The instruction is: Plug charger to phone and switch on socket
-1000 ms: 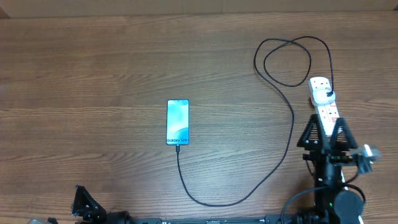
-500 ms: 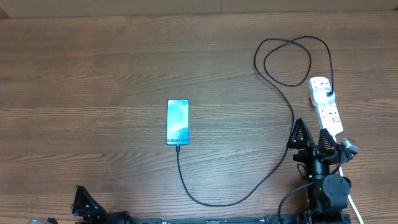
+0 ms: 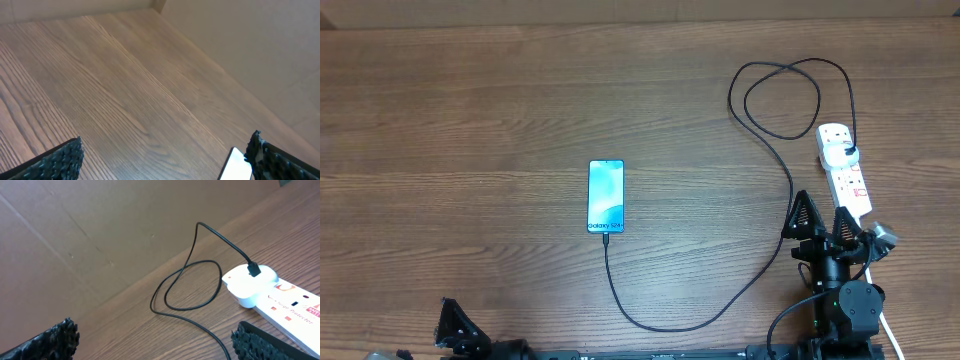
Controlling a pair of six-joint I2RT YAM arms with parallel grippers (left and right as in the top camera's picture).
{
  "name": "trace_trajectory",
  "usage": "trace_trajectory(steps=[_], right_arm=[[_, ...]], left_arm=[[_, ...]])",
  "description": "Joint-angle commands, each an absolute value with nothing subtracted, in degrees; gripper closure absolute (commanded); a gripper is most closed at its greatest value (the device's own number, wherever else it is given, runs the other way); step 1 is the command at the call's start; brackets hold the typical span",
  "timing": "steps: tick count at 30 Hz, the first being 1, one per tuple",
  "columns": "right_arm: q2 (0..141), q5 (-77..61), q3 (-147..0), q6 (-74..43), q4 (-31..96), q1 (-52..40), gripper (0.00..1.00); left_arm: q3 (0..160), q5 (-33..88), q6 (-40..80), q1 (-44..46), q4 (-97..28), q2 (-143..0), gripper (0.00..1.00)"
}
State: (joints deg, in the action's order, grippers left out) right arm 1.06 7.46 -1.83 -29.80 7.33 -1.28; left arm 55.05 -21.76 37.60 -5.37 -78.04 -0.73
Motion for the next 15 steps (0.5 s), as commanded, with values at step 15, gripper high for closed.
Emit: trace_trajectory(steps=[15], right_arm=[[0.2, 8.1, -0.4, -29.3, 3.7, -1.5, 0.0]], left_arm=[[55.2, -22.6, 38.6, -5.9, -78.0, -0.3, 0.0]])
